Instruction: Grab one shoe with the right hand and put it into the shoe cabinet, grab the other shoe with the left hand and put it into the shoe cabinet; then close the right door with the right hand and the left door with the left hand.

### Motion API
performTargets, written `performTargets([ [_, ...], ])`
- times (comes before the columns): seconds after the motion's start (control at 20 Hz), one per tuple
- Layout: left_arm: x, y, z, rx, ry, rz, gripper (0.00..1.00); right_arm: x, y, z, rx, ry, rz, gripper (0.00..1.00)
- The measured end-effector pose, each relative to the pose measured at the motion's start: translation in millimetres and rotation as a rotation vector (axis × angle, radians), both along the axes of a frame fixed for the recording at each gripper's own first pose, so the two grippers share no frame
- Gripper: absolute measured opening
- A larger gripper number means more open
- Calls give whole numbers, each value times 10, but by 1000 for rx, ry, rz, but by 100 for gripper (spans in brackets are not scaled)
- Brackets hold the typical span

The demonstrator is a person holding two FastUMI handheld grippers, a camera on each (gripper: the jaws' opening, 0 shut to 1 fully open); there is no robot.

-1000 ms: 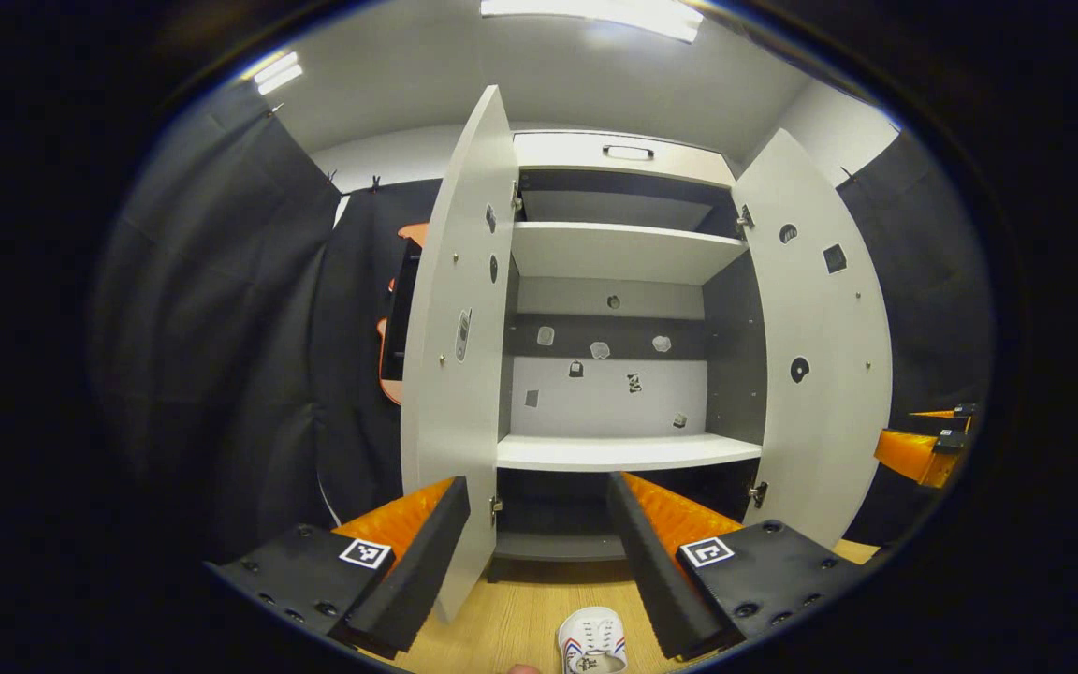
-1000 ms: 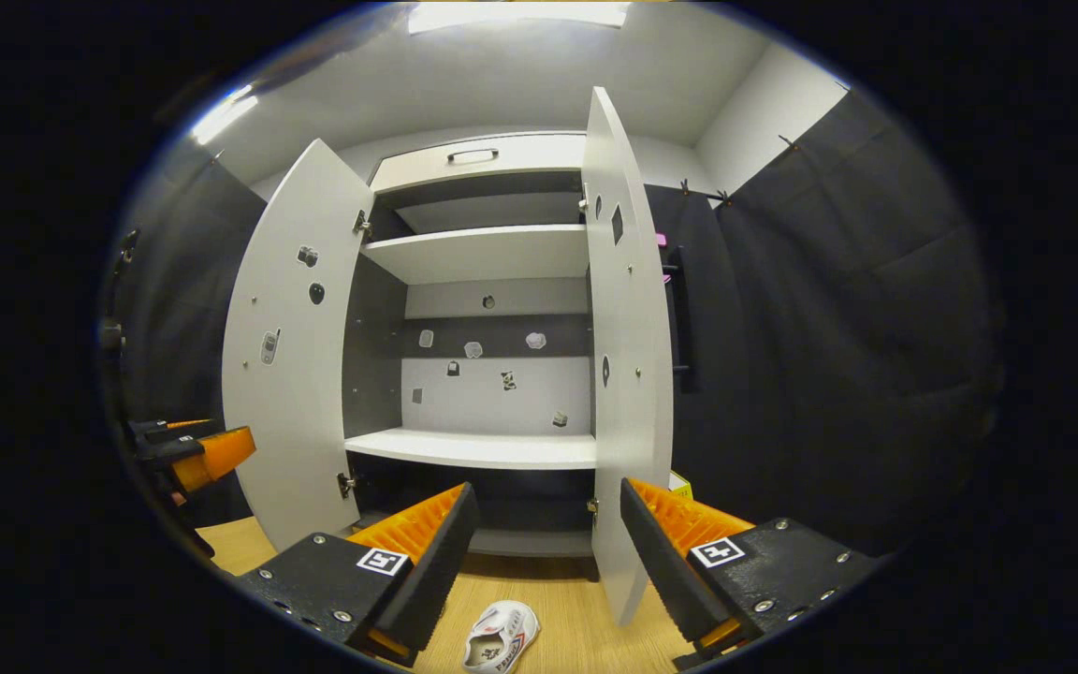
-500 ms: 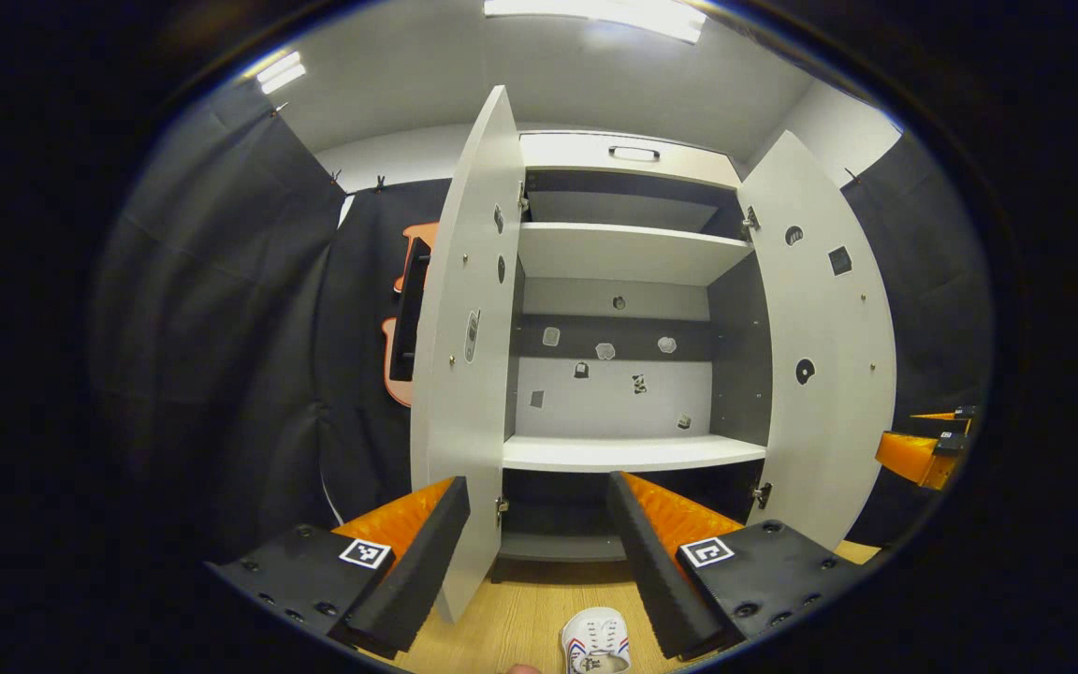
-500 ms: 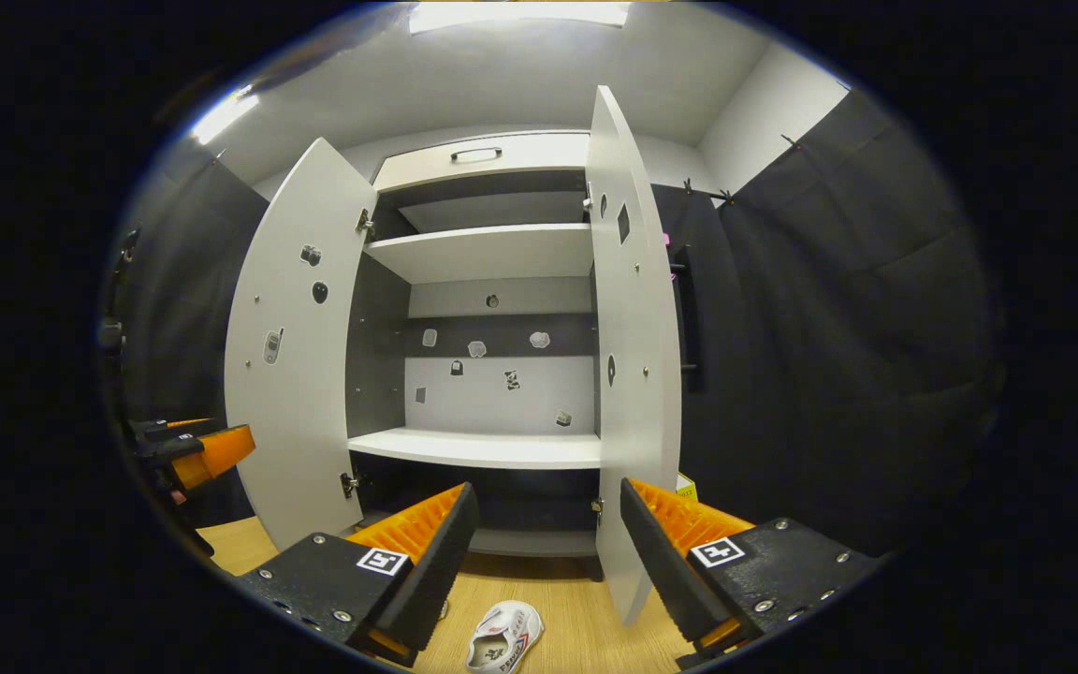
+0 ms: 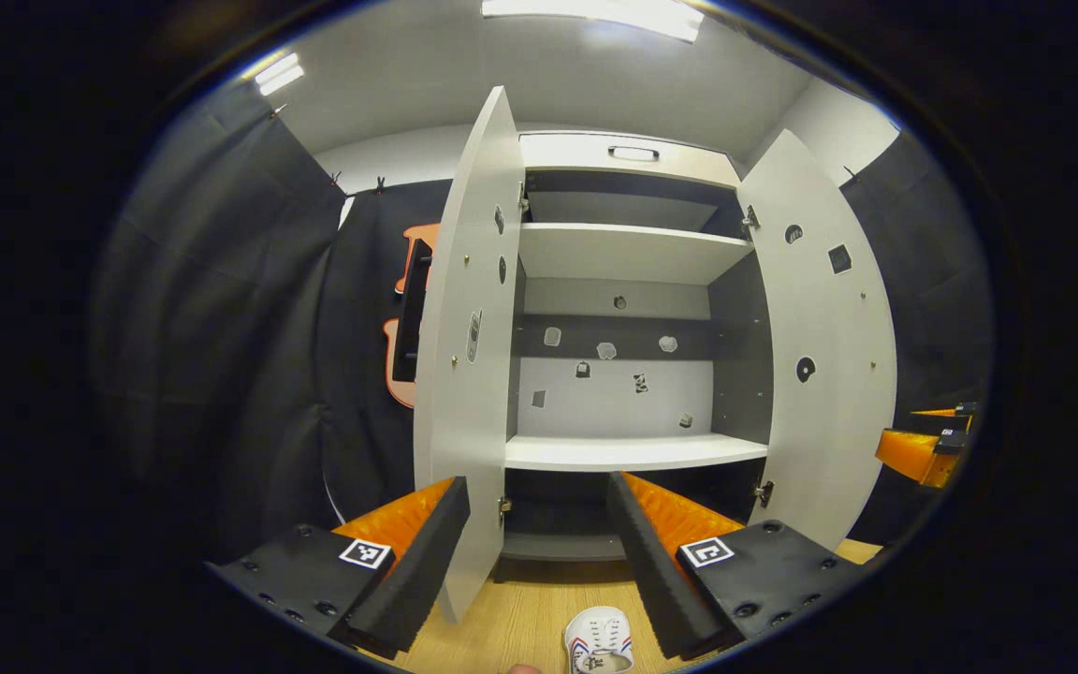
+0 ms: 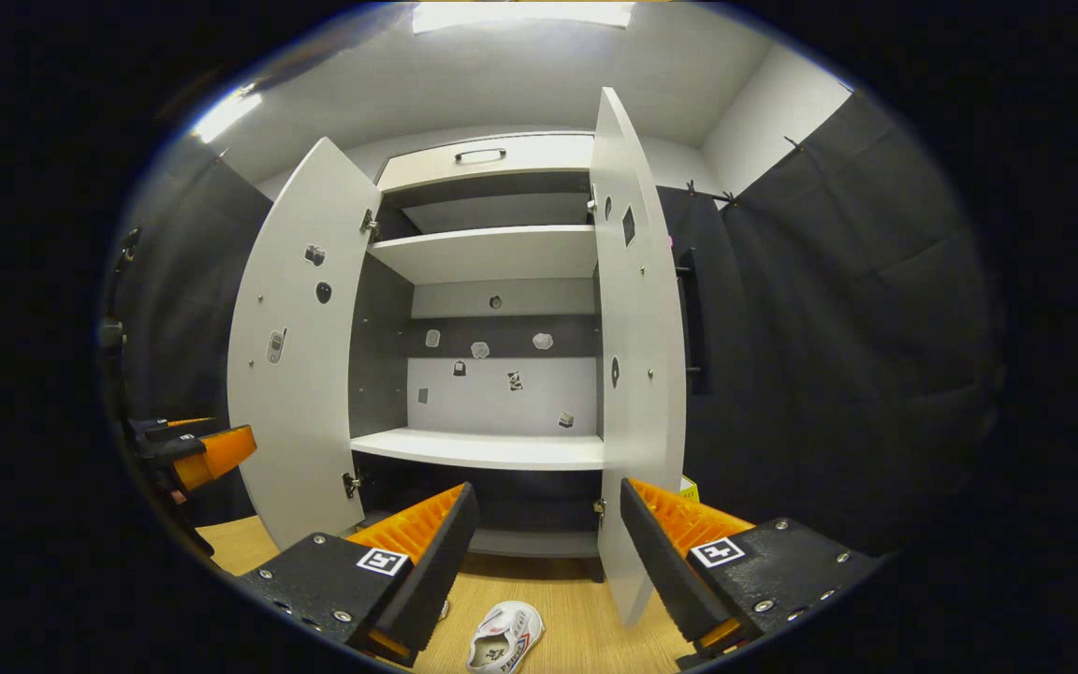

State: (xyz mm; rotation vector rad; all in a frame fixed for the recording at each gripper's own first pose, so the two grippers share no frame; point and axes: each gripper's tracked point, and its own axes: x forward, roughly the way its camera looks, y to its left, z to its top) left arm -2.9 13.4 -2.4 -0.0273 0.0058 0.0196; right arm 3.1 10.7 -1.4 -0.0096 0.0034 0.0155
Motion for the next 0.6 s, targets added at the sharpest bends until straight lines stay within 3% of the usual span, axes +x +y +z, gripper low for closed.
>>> performTargets([
  [0.35, -13, 9, -34, -8, 3, 8, 94, 93, 84, -163, -17, 36, 19, 94],
  [0.6, -35, 53, -47, -12, 5, 18, 96, 202, 258, -600, -32, 120, 55, 94],
])
